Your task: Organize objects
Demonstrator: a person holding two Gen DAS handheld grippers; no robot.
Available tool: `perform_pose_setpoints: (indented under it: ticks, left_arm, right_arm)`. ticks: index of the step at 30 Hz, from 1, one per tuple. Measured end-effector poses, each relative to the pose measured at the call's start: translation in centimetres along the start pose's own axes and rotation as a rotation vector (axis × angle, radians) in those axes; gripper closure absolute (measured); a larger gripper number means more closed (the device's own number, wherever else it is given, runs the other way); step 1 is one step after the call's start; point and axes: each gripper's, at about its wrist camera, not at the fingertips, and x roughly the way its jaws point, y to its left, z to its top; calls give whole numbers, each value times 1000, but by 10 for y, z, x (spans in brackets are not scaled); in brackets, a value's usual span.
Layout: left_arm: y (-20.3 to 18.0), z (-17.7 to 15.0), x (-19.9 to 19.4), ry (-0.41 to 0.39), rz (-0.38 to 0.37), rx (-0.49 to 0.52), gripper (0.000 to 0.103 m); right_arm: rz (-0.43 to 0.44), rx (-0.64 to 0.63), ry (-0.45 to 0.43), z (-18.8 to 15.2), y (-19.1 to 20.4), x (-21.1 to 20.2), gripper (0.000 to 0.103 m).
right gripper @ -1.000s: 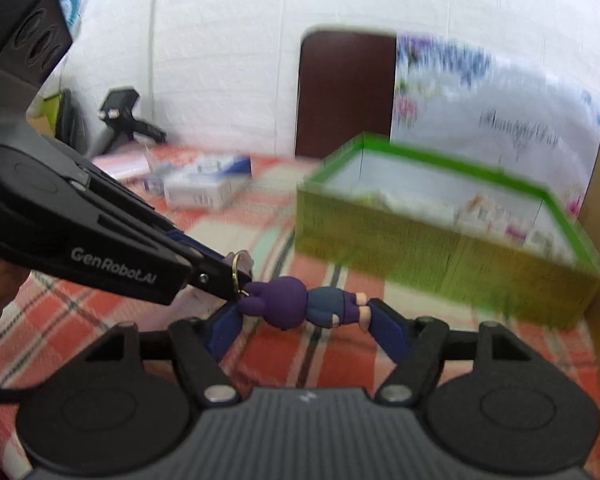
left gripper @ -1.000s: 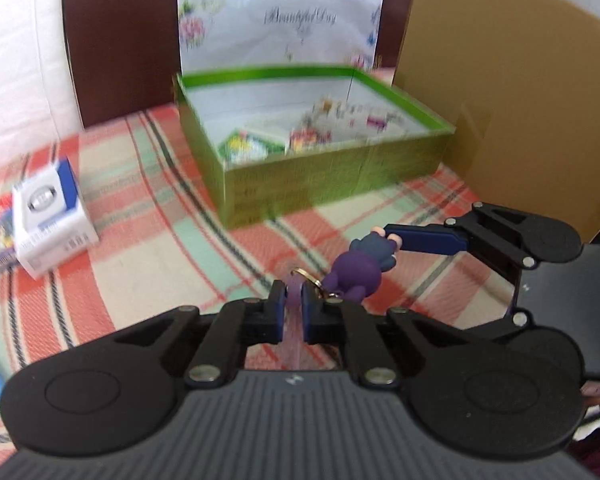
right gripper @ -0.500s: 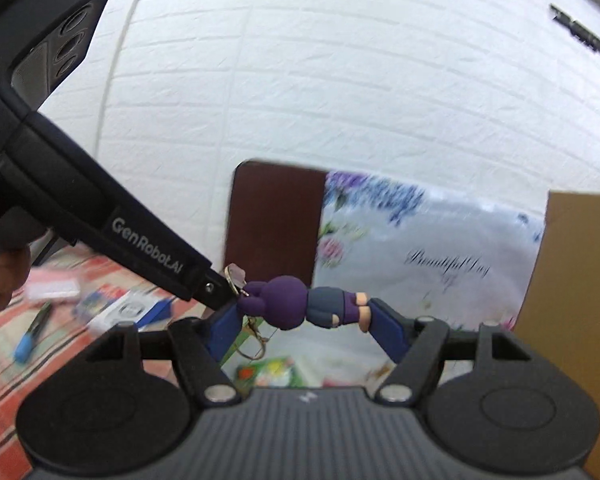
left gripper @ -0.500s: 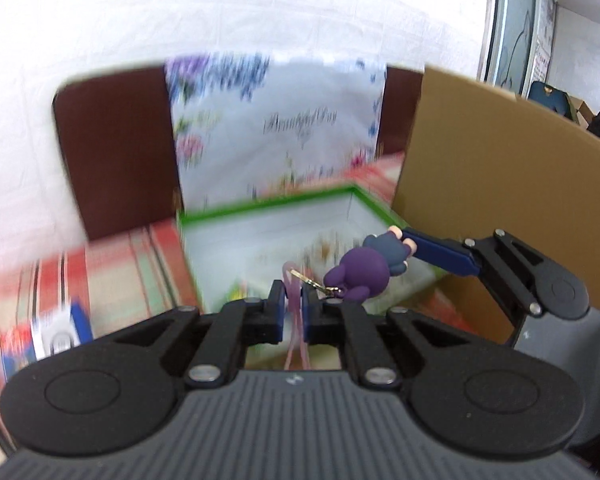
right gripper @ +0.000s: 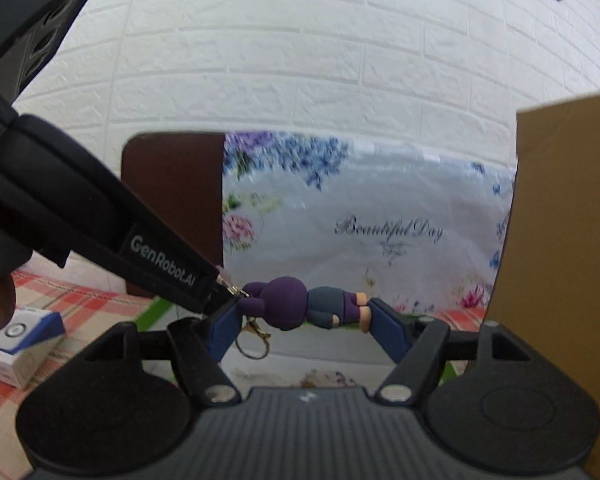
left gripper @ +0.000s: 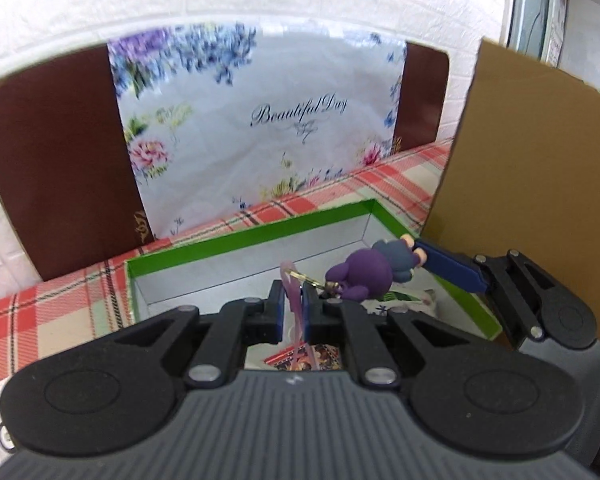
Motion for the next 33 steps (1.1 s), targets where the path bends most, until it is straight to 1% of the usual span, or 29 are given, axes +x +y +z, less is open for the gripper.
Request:
perform_pose_setpoints:
  ticks: [2, 3, 4, 5, 8, 13, 16, 20, 26, 28, 33]
  left_arm:
    - [0, -2, 11, 22, 36, -1, 87]
    - [1, -4, 13, 28, 44, -3, 86]
    - [2, -6, 15, 31, 45, -7, 83]
    - [3, -8, 15, 34, 49, -10, 78]
    - [2, -14, 10, 36, 92, -6, 68]
    - [-5, -22, -4, 51, 152, -5, 59]
    - [-11, -31, -19, 57, 182, -8, 59]
    - [-15, -47, -37, 78, 201, -29, 59]
    - [-13, -72, -60, 99, 228, -70, 58]
    - [-12, -78, -67, 101, 235, -81, 56]
    - [-6, -92, -84, 95, 259, -99, 56]
  right_arm:
    - [-6, -2, 41, -6, -2, 11, 23]
    - [-15, 3, 47, -9, -3, 13, 22]
    - [-15, 10, 49, -11, -4, 13, 21]
    - [-13, 20, 51, -14, -5, 10, 21]
    - [-16, 51, 51, -19, -7, 0, 21]
    - [-26, 92, 43, -26, -10, -29, 21]
    - [-21, 112, 51, -29, -13, -45, 21]
    - [-11, 98, 56, -30, -13, -63, 21]
    - [13, 79, 64, -31, -2, -89, 20]
    - [24, 73, 72, -31, 3, -95, 20]
    - [50, 53, 82, -33, 17, -108, 20]
